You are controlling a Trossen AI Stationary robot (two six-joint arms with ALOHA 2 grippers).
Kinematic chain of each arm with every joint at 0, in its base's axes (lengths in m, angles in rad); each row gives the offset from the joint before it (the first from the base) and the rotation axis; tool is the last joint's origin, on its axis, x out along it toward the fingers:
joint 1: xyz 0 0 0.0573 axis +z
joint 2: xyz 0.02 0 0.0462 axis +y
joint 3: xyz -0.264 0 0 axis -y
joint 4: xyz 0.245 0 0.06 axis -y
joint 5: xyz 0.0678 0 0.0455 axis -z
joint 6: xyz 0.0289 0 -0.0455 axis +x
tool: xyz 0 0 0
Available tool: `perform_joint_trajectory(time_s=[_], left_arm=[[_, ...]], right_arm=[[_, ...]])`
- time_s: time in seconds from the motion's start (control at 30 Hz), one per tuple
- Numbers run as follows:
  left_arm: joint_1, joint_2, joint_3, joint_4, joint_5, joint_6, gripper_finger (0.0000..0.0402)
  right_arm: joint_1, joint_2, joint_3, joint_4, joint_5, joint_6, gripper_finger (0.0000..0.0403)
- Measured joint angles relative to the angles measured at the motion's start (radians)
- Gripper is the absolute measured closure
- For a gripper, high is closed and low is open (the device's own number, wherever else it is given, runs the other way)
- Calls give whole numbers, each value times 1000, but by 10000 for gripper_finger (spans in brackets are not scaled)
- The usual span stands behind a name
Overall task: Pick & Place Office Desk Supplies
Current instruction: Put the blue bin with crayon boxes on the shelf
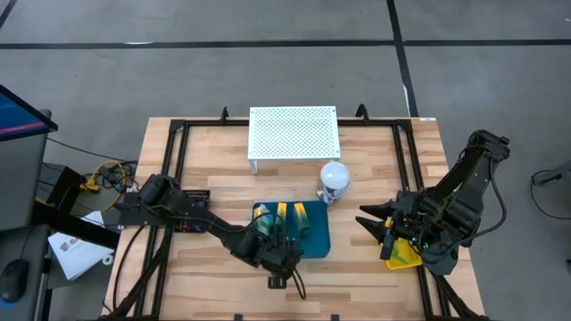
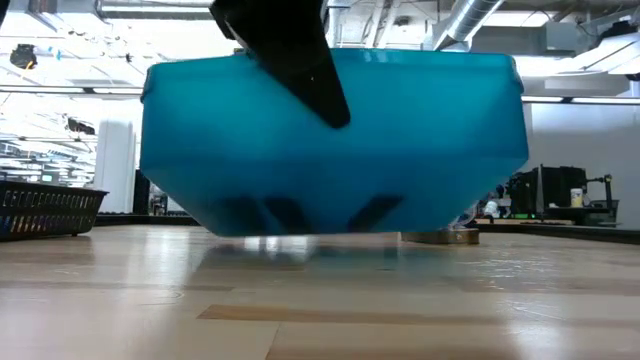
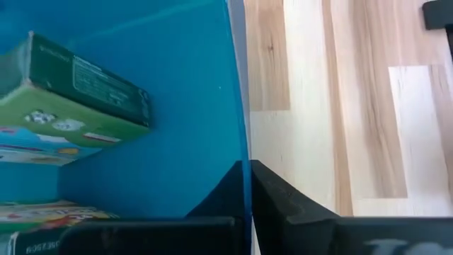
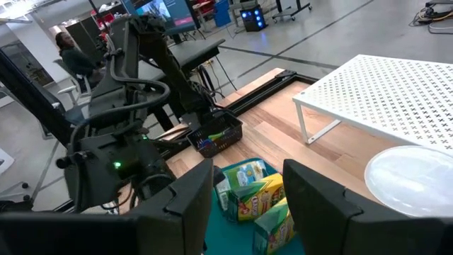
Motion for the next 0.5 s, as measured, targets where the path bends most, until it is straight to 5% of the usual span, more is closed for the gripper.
perform_joint_trajectory(time_s=[0.5], left_arm=[[-47,-1,100,-104,-37,-33,401]], right_arm=[[0,0,0,0,0,1,235]])
